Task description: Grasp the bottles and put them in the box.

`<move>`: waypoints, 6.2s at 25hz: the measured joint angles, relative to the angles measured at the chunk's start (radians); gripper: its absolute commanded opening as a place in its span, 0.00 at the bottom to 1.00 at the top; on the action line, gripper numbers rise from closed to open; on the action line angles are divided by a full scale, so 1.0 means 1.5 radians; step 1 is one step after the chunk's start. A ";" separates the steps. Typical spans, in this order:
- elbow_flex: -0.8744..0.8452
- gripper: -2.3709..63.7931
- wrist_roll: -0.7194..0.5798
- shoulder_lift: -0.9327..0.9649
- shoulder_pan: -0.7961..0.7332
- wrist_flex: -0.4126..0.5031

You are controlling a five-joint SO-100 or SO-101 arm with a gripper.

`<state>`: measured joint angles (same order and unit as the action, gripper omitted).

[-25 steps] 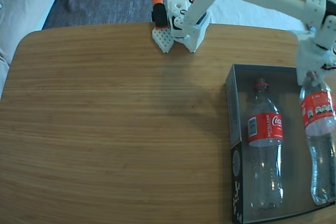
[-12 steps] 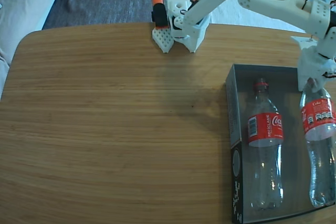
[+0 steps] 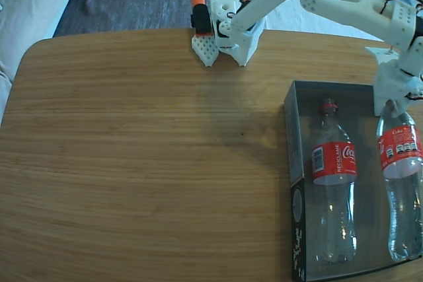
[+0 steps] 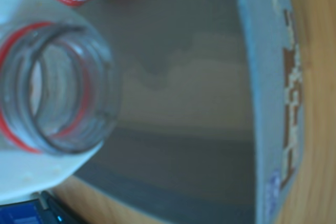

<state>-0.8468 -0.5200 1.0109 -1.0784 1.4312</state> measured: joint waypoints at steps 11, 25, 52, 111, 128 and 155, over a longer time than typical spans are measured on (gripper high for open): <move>0.000 0.39 0.004 0.000 -0.011 0.000; 0.000 0.48 0.000 0.000 0.021 0.000; -0.311 0.48 0.087 0.381 0.535 0.133; -1.280 0.03 0.299 1.313 0.792 -0.270; -1.280 0.03 0.299 1.314 0.792 -0.266; -1.280 0.03 0.299 1.314 0.792 -0.266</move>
<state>-2.7673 -0.0721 2.9821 0.1089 1.0324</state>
